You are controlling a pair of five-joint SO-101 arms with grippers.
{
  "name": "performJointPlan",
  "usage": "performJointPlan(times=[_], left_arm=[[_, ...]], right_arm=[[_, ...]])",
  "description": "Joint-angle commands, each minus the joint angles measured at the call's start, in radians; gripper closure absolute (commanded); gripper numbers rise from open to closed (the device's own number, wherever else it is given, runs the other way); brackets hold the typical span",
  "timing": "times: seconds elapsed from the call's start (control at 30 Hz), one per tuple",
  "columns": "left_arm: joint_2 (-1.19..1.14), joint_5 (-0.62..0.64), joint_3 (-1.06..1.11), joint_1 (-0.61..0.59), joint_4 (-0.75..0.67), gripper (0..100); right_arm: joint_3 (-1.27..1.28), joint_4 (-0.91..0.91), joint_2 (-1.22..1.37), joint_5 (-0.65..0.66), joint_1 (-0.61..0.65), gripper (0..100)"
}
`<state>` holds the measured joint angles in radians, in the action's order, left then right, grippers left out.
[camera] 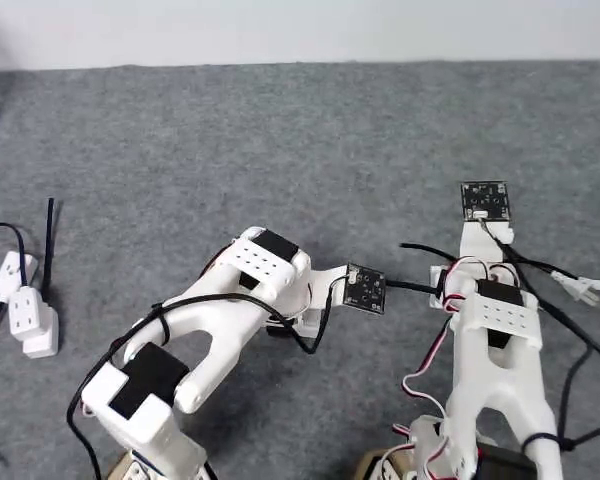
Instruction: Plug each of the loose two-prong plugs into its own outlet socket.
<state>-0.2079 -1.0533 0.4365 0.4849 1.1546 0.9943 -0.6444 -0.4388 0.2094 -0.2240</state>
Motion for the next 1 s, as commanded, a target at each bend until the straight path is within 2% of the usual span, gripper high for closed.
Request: performJointPlan(times=[0.0, 0.23, 0.47, 0.6, 0.8, 0.97], left_arm=[[-0.023, -0.011, -0.010, 0.005, 0.018, 99], [0.057, -0.041, -0.021, -0.014, 0.058, 99], [0.442, -0.038, -0.074, -0.161, 0.153, 99], [0.559, -0.038, -0.081, -0.269, 0.178, 99], [0.555, -0.038, -0.170, -0.454, 0.186, 99], [0.390, -0.038, -0.306, -0.535, 0.190, 99]], right_arm=[[-0.028, 0.024, -0.004, -0.003, -0.001, 64.5], [-0.018, 0.058, -0.002, -0.003, -0.007, 64.5], [-0.017, 0.058, -0.002, -0.003, -0.004, 64.5], [-0.015, 0.058, -0.002, -0.003, -0.002, 64.5], [0.003, 0.085, -0.002, -0.002, -0.002, 64.5], [0.012, 0.088, -0.002, -0.002, -0.002, 64.5]])
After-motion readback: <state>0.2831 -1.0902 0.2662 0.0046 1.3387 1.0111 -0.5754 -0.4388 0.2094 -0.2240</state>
